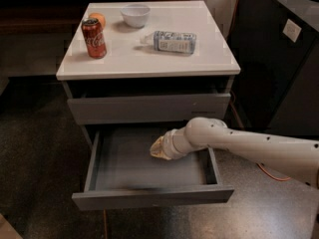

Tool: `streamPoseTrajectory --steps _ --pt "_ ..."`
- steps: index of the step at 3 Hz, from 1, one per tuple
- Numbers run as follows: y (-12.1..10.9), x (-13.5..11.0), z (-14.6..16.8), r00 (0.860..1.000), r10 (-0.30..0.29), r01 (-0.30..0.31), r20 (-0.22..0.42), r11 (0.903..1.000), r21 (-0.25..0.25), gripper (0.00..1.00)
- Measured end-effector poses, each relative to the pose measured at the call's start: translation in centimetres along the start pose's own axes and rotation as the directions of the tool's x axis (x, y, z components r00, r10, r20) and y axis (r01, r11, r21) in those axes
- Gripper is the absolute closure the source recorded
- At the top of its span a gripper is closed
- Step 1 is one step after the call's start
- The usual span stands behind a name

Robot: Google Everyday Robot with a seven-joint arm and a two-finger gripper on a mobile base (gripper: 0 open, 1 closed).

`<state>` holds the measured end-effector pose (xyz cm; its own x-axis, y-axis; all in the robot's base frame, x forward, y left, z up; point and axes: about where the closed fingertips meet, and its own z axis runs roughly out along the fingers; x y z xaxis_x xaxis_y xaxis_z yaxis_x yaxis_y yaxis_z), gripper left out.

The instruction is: Place coke can into middle drawer

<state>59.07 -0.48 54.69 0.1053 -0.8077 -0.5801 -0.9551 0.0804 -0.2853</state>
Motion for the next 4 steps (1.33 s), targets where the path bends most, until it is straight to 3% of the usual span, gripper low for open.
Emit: streamPoseTrajectory --steps 1,2,3,4 --pt "-0.7 -4.0 -3.6 0.992 0.018 -0.013 0.121 0.9991 -0.041 0.36" --pt "-1.4 -7.5 -6.3 0.983 0.022 -0.006 0.183 0.9961 -0.088 0.12" --pt "-1.0 -7.4 -6.2 0.983 0.023 -0.005 0.181 0.9947 -0.103 0.0" --pt "-0.9 -7.4 -6.1 0.981 0.04 -0.018 0.188 0.9929 -0.118 0.0"
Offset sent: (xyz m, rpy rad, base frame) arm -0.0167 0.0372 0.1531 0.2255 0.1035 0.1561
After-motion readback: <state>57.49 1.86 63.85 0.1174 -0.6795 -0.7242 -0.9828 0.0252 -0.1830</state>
